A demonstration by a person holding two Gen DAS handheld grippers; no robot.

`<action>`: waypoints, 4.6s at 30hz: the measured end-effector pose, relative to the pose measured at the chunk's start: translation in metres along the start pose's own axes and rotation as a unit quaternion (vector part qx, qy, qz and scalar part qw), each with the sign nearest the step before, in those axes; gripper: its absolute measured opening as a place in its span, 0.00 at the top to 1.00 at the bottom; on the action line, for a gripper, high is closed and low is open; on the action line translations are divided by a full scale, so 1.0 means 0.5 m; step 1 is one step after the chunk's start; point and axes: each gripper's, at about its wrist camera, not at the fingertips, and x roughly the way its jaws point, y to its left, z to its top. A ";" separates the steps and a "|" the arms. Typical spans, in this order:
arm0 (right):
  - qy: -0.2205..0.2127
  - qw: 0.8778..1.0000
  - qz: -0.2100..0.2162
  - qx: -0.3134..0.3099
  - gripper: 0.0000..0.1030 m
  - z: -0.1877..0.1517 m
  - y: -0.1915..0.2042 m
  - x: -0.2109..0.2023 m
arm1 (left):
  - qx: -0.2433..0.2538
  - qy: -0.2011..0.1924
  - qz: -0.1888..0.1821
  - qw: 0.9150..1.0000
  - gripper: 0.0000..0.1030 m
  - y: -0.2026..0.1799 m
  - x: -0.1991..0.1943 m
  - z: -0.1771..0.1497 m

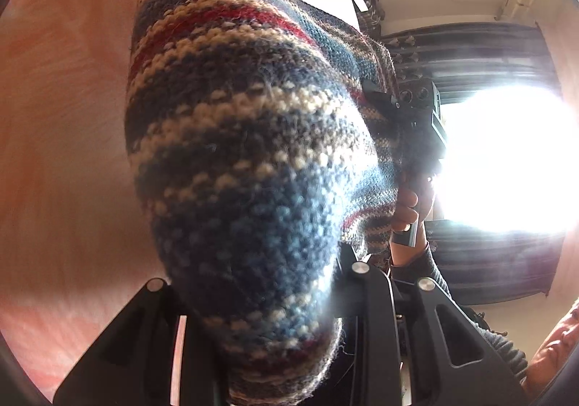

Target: Fold small clothes

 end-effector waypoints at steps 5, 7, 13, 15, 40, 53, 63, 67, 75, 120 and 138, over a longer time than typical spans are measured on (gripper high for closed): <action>0.041 0.999 0.014 0.023 0.57 -0.097 -0.003 0.123 | -0.031 -0.005 0.001 1.000 0.74 0.080 -0.085 -0.116; 0.053 0.998 0.016 0.029 0.57 -0.128 -0.008 0.156 | -0.045 -0.011 -0.007 0.999 0.74 0.112 -0.100 -0.158; 0.062 0.996 -0.054 0.023 0.36 -0.154 -0.041 0.192 | -0.127 -0.031 0.006 0.991 0.29 0.203 -0.083 -0.219; 0.057 0.995 -0.086 0.014 0.21 -0.156 -0.022 0.165 | -0.148 -0.038 0.026 0.988 0.14 0.195 -0.098 -0.226; -0.081 0.969 -0.199 -0.119 0.78 -0.175 0.119 0.046 | -0.001 -0.153 -0.097 0.983 0.18 0.025 -0.185 -0.177; -0.018 0.970 -0.192 -0.149 0.95 -0.217 0.103 0.090 | 0.001 -0.152 0.027 0.988 0.26 0.091 -0.169 -0.036; 0.015 0.960 -0.226 -0.167 1.00 -0.303 0.077 0.108 | 0.036 -0.123 0.048 0.991 0.42 0.094 -0.119 -0.110; -0.004 0.955 -0.227 -0.192 0.95 -0.345 0.138 0.063 | 0.059 -0.143 0.034 0.987 0.29 0.045 -0.166 -0.156; -0.004 0.942 -0.278 -0.187 0.96 -0.379 0.123 0.079 | 0.043 -0.150 0.087 0.984 0.25 0.074 -0.135 -0.193; -0.192 0.818 -0.461 -0.287 0.04 -0.866 0.550 -0.094 | 0.125 -0.301 0.449 0.832 0.03 -0.378 -0.309 -0.776; -0.178 0.797 -0.478 -0.322 0.04 -0.925 0.632 -0.049 | 0.102 -0.333 0.444 0.826 0.03 -0.455 -0.352 -0.842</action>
